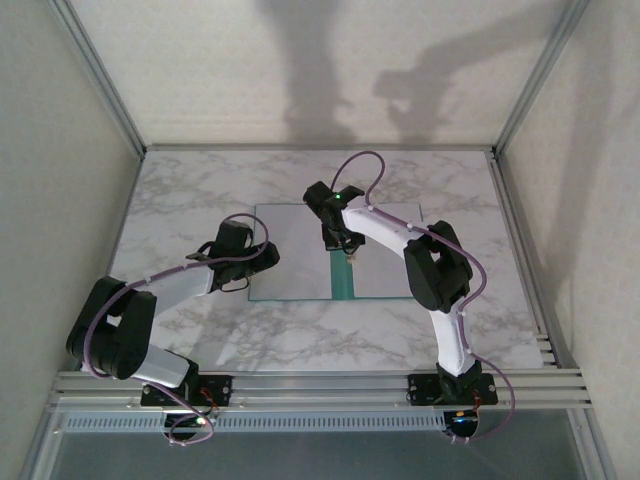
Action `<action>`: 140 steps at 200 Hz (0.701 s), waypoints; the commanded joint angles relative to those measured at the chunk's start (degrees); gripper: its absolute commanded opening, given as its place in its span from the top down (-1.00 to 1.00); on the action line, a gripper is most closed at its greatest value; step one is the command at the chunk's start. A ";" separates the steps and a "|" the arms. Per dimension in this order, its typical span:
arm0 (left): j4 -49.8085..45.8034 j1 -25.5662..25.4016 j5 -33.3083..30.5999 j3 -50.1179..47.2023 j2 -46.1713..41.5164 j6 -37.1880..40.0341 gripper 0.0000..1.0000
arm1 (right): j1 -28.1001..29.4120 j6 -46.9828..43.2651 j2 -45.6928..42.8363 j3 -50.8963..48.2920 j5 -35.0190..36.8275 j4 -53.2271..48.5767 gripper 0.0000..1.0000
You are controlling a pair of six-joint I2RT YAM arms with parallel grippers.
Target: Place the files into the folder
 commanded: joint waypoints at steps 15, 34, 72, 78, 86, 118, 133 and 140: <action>0.11 -0.40 -0.43 0.47 -1.06 0.95 -0.56 | -0.32 -0.18 0.16 -0.49 1.03 -1.52 0.83; 0.05 -0.39 -0.55 0.50 -1.19 0.87 -0.53 | -0.28 -0.18 0.00 -1.25 1.02 -1.21 0.84; -0.19 -0.40 -0.61 0.74 -0.87 0.70 -0.49 | -0.28 -0.10 -0.19 -2.25 0.94 -0.81 0.86; -0.19 -0.40 -0.60 0.74 -0.87 0.70 -0.48 | -0.23 -0.10 -0.24 -2.43 0.86 -0.71 0.85; -0.19 -0.38 -0.56 0.85 -0.78 0.69 -0.47 | -0.23 -0.10 -0.20 -2.65 0.85 -0.67 0.86; -0.50 -0.40 -0.60 0.74 -0.60 0.67 -0.45 | -0.23 0.04 -0.28 -3.70 0.85 -0.12 0.87; -0.67 -0.40 -0.77 0.79 -0.62 0.74 -0.45 | -0.23 0.08 -0.33 -4.09 0.68 0.08 0.87; -0.73 -0.38 -0.78 0.83 -0.62 0.74 -0.45 | -0.23 0.08 -0.26 -4.25 0.53 0.24 0.87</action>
